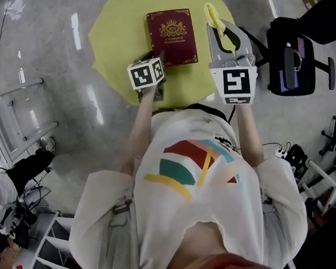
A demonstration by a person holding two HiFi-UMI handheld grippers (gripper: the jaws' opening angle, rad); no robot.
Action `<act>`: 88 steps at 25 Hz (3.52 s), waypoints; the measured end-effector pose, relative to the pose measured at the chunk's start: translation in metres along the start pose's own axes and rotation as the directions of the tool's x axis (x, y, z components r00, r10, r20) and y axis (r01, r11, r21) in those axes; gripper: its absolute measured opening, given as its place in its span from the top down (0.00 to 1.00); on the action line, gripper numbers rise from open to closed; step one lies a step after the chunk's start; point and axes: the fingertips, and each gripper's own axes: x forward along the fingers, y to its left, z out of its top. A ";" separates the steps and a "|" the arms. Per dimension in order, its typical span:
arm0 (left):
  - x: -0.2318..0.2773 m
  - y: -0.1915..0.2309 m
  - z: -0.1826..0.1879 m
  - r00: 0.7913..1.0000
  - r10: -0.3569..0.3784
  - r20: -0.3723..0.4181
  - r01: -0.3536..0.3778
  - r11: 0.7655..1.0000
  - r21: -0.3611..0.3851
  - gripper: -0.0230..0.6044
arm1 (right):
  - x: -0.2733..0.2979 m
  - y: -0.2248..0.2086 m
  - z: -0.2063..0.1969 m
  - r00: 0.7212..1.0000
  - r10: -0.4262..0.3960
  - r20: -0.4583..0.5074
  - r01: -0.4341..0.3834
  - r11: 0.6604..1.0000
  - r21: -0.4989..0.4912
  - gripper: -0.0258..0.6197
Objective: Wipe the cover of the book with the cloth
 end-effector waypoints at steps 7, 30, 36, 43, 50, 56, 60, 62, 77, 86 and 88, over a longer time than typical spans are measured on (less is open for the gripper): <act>0.003 -0.001 -0.002 1.000 -0.007 0.007 0.007 1.000 -0.006 0.69 | 0.084 0.004 -0.038 0.980 0.064 -0.186 -0.127 0.928 -0.349 0.91; -0.002 -0.002 0.002 1.000 -0.005 0.023 0.005 1.000 0.003 0.69 | 0.174 0.067 -0.191 0.772 0.072 -0.632 -0.535 0.611 -0.584 0.91; -0.001 -0.002 0.001 1.000 -0.002 0.026 0.002 1.000 0.000 0.69 | 0.170 0.070 -0.194 0.752 0.088 -0.654 -0.565 0.597 -0.569 0.92; -0.002 0.000 0.001 1.000 -0.001 0.030 0.002 1.000 -0.004 0.69 | 0.148 0.085 -0.193 0.672 0.194 -0.715 -0.660 0.595 -0.459 0.92; -0.003 -0.005 0.002 0.999 -0.010 0.040 0.010 1.000 -0.003 0.69 | 0.106 0.102 -0.200 0.605 0.250 -0.756 -0.730 0.553 -0.402 0.92; -0.002 -0.001 0.001 0.999 0.005 0.051 -0.005 1.000 0.000 0.69 | 0.065 0.122 -0.208 0.572 0.280 -0.771 -0.768 0.512 -0.384 0.92; -0.004 -0.004 0.002 0.998 -0.007 0.055 0.007 1.000 -0.001 0.69 | 0.041 0.134 -0.213 0.565 0.278 -0.776 -0.774 0.504 -0.383 0.92; -0.005 -0.002 0.002 0.998 0.007 0.056 -0.007 1.000 0.003 0.69 | 0.030 0.140 -0.214 0.558 0.290 -0.778 -0.779 0.505 -0.371 0.92; 0.000 0.000 0.000 0.999 -0.001 0.053 0.002 1.000 -0.007 0.69 | -0.012 0.159 -0.222 0.526 0.310 -0.792 -0.802 0.492 -0.339 0.91; 0.002 -0.001 -0.002 0.999 -0.036 0.016 0.037 0.999 -0.037 0.69 | -0.013 0.154 -0.220 0.520 0.309 -0.796 -0.803 0.495 -0.332 0.91; -0.005 -0.002 0.004 0.998 -0.033 0.054 0.036 0.999 -0.038 0.69 | -0.009 0.144 -0.214 0.542 0.292 -0.788 -0.781 0.520 -0.345 0.91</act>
